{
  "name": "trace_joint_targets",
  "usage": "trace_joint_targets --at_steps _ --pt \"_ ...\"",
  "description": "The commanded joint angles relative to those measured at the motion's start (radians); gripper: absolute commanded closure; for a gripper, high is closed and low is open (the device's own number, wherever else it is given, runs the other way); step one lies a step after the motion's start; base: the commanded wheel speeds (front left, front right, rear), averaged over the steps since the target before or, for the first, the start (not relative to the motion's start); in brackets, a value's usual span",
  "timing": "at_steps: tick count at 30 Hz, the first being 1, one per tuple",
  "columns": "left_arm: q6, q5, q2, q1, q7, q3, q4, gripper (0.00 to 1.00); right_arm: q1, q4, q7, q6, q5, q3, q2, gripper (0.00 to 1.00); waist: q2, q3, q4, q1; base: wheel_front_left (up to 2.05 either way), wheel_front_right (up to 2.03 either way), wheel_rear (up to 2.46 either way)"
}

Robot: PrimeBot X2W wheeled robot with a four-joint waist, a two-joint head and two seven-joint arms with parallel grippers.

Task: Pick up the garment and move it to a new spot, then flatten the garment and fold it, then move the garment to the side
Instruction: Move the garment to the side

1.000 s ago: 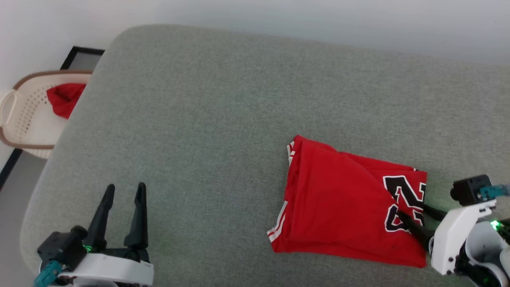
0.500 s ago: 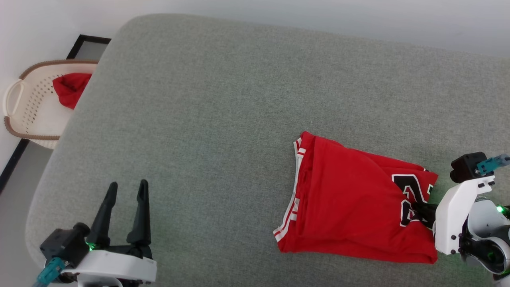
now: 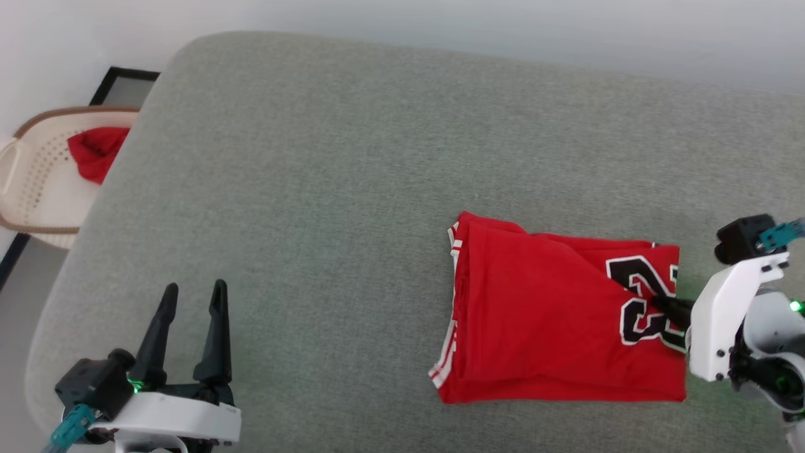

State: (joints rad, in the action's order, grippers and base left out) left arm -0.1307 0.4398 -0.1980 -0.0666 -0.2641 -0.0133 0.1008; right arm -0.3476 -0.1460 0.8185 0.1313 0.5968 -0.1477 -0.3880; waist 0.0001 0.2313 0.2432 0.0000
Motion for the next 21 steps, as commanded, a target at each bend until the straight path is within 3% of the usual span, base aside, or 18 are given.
trace_joint_targets --at_steps 1,21 --pt "0.0 -0.004 -0.005 -0.004 0.001 -0.001 -0.003 0.0 -0.015 0.008 -0.005 -0.001 -0.008 0.01 -0.007 1.0 -0.0001 -0.008 -0.018 0.0 0.0 0.0 0.0" --pt "0.0 -0.013 -0.07 -0.106 0.001 0.071 -0.001 0.0 -0.124 -0.04 -0.067 -0.001 0.002 0.009 -0.086 1.0 -0.0001 0.016 -0.266 0.0 0.0 0.0 0.0"
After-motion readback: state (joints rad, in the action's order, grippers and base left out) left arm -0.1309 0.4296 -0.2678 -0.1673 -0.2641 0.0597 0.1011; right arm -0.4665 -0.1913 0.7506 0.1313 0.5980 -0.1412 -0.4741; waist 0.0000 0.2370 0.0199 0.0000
